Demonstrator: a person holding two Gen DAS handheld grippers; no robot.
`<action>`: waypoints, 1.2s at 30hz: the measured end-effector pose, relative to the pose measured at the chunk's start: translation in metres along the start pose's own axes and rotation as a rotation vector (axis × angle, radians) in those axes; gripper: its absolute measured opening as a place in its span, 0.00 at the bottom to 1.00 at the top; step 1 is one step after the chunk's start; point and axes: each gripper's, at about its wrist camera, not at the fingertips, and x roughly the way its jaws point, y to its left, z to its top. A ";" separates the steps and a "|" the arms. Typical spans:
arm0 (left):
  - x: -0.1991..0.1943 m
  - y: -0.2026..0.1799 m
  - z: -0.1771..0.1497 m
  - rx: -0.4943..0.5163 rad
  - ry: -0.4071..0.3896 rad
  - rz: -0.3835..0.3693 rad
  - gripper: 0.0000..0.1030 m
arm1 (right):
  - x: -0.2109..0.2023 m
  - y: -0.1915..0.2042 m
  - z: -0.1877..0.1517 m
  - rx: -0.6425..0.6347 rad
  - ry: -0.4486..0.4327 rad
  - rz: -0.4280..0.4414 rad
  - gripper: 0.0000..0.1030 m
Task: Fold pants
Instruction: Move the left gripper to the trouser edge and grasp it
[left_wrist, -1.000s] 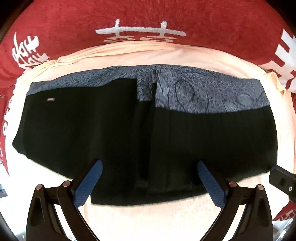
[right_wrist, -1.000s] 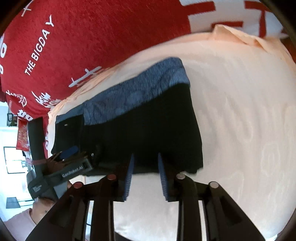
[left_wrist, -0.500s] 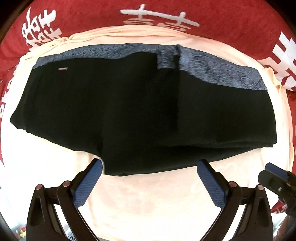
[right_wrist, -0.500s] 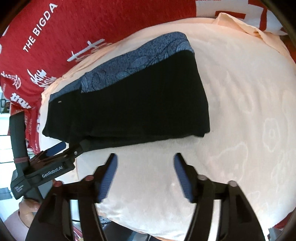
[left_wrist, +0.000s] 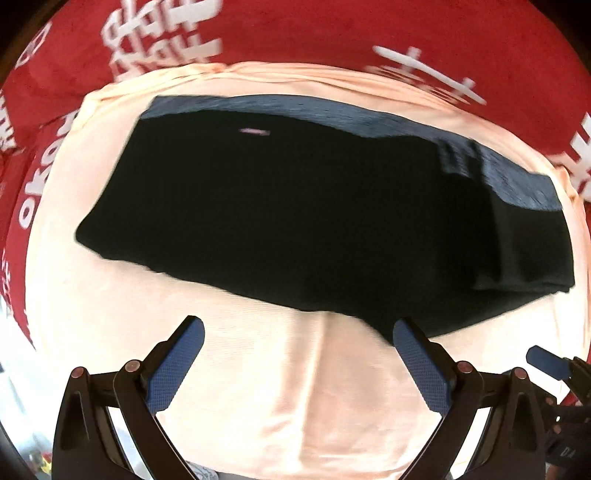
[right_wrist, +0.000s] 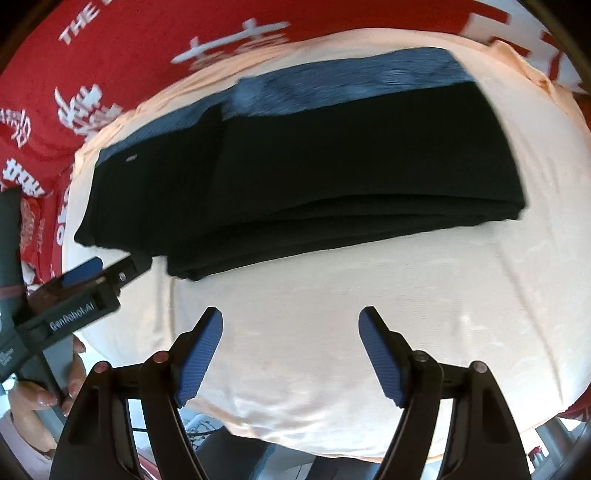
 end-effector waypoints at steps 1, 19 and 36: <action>0.002 0.008 0.001 -0.011 -0.002 0.000 1.00 | 0.002 0.008 0.000 -0.012 0.004 -0.008 0.77; 0.023 0.080 -0.002 -0.196 0.013 -0.008 1.00 | 0.026 0.082 0.035 -0.203 0.038 -0.122 0.77; 0.039 0.112 0.017 -0.234 0.032 -0.009 1.00 | 0.047 0.075 0.051 -0.167 0.043 -0.134 0.77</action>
